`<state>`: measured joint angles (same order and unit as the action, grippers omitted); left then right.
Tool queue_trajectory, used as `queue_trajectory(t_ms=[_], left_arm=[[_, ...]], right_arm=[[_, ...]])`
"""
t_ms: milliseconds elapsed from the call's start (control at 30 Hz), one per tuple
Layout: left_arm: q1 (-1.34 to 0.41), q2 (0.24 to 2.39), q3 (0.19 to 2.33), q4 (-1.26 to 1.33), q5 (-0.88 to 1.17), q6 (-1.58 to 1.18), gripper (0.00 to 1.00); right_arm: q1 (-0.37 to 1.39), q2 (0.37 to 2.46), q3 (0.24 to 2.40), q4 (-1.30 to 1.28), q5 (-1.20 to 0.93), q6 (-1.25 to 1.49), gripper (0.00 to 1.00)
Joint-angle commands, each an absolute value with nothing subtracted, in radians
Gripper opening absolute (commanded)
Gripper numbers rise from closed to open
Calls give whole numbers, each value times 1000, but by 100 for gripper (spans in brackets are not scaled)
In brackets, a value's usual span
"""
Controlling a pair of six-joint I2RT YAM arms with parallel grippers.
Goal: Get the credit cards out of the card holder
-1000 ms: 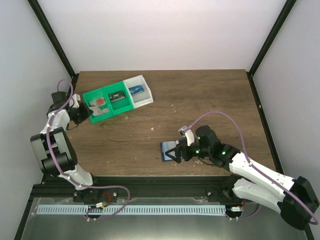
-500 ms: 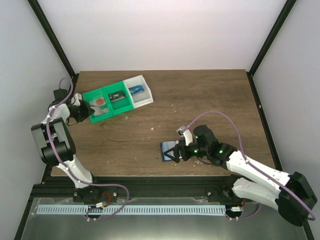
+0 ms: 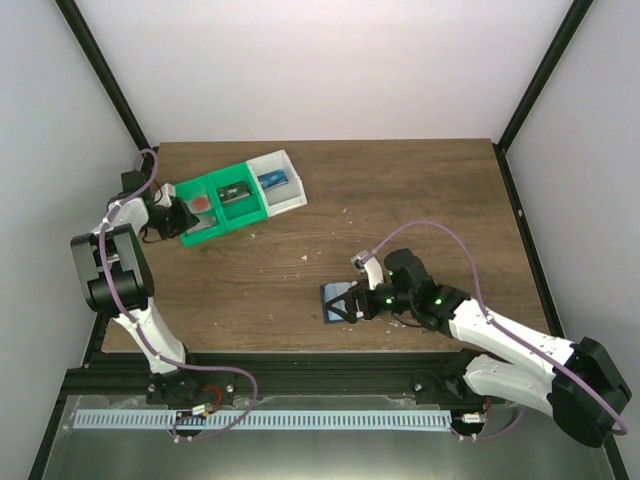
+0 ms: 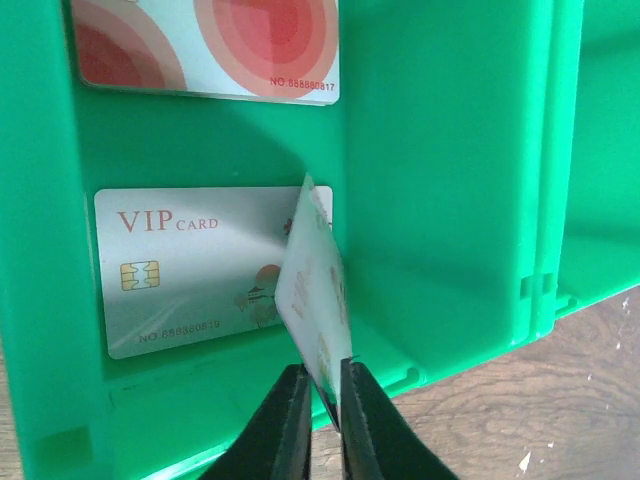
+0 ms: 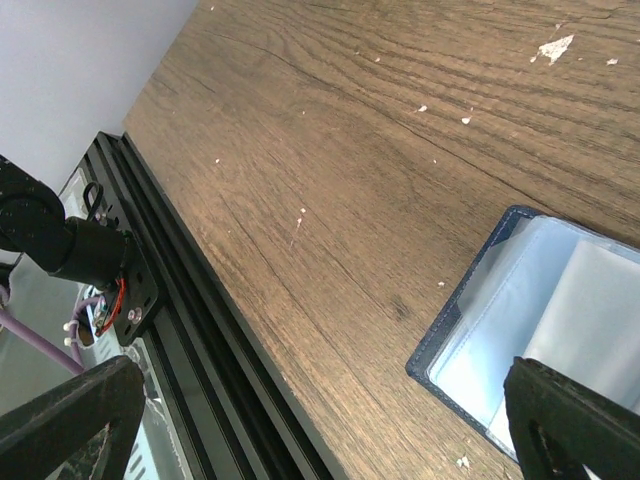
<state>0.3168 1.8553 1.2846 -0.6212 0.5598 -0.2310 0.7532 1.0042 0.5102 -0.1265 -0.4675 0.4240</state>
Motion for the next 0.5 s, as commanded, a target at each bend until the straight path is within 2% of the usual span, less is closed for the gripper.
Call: queue_trajectory(t_ms=[0, 233, 333, 467], left_arm=[[307, 1867, 1308, -643, 506, -223, 14], [306, 1840, 1317, -640, 464, -228, 24], [305, 1819, 1323, -640, 400, -232, 37], [305, 1790, 1312, -615, 379, -252, 41]], right_arm=[[755, 1006, 555, -104, -462, 436, 100], [755, 1014, 551, -90, -463, 452, 100], [755, 1017, 552, -98, -451, 457, 100], [756, 1022, 550, -104, -436, 493, 100]])
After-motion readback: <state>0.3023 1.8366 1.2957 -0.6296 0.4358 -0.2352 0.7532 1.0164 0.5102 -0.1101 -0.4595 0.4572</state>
